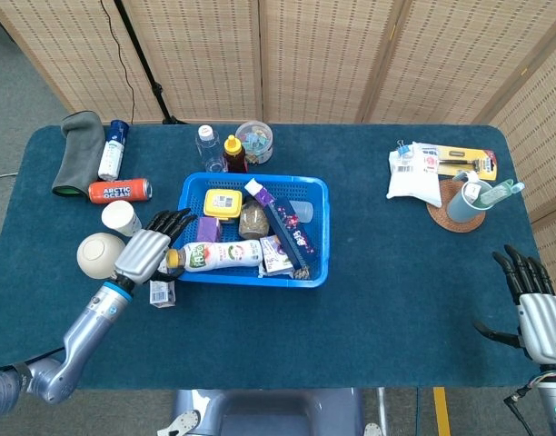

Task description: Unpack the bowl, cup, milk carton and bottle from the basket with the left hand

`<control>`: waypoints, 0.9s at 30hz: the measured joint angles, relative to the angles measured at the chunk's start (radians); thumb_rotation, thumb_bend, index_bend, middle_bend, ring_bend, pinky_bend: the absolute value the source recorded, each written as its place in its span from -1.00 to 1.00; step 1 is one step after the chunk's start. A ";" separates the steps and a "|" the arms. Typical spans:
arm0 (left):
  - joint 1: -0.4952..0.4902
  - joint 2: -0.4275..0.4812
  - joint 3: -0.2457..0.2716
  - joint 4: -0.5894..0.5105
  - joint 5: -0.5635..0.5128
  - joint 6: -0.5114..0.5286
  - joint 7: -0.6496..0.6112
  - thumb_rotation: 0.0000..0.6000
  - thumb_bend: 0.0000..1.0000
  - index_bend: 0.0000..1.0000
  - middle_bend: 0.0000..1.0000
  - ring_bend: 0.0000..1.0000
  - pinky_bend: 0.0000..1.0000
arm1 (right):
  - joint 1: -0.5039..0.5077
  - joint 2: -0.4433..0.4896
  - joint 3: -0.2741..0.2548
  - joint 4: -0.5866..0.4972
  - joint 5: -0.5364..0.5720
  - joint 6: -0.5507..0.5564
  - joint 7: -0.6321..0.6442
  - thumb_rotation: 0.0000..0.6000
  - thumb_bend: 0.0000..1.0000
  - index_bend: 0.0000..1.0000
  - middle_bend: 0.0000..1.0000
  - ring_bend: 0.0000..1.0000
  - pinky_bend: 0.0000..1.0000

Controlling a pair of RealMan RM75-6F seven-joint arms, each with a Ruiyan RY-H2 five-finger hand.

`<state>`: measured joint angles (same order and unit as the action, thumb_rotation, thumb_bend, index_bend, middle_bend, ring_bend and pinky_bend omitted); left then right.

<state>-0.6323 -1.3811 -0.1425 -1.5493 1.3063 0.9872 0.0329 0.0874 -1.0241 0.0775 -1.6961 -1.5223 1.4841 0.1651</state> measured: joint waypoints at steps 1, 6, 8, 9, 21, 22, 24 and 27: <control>-0.002 -0.001 -0.001 0.000 -0.006 -0.005 0.004 1.00 -0.48 -0.83 -0.99 -0.91 -0.70 | 0.000 0.000 0.000 0.000 0.000 -0.001 0.000 1.00 -1.00 -1.00 -1.00 -1.00 -1.00; -0.013 -0.016 -0.006 0.002 -0.019 -0.010 0.029 1.00 -0.36 -0.30 -0.57 -0.51 -0.33 | 0.000 0.001 0.000 -0.001 0.001 -0.001 0.004 1.00 -1.00 -1.00 -1.00 -1.00 -1.00; -0.015 -0.022 -0.007 0.003 -0.021 -0.004 0.041 1.00 -0.29 -0.13 -0.42 -0.38 -0.25 | 0.000 0.002 0.000 -0.001 0.002 -0.001 0.006 1.00 -1.00 -1.00 -1.00 -1.00 -1.00; -0.015 -0.024 -0.007 0.004 -0.022 -0.003 0.046 1.00 -0.23 -0.05 -0.35 -0.32 -0.20 | 0.000 0.002 0.000 -0.001 0.002 -0.002 0.006 1.00 -1.00 -1.00 -1.00 -1.00 -1.00; -0.005 -0.051 -0.023 0.002 -0.018 0.071 0.062 1.00 -0.02 0.38 0.05 0.02 -0.06 | 0.001 0.001 0.001 0.003 0.001 0.000 0.013 1.00 -1.00 -1.00 -1.00 -1.00 -1.00; -0.004 -0.052 -0.024 0.001 -0.013 0.076 0.054 1.00 -0.02 0.39 0.05 0.02 -0.06 | 0.001 0.001 0.001 0.003 0.001 0.000 0.013 1.00 -1.00 -1.00 -1.00 -1.00 -1.00; 0.000 -0.051 -0.030 -0.002 -0.001 0.092 0.033 1.00 -0.02 0.39 0.05 0.03 -0.06 | 0.001 0.001 0.002 0.003 0.001 0.002 0.015 1.00 -1.00 -1.00 -1.00 -1.00 -1.00; 0.007 -0.040 -0.044 -0.018 0.022 0.131 0.006 1.00 -0.02 0.40 0.06 0.03 -0.06 | 0.001 0.002 0.001 0.002 0.000 0.002 0.016 1.00 -1.00 -1.00 -1.00 -1.00 -1.00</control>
<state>-0.6251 -1.4211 -0.1867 -1.5671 1.3280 1.1183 0.0392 0.0881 -1.0224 0.0786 -1.6938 -1.5226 1.4857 0.1808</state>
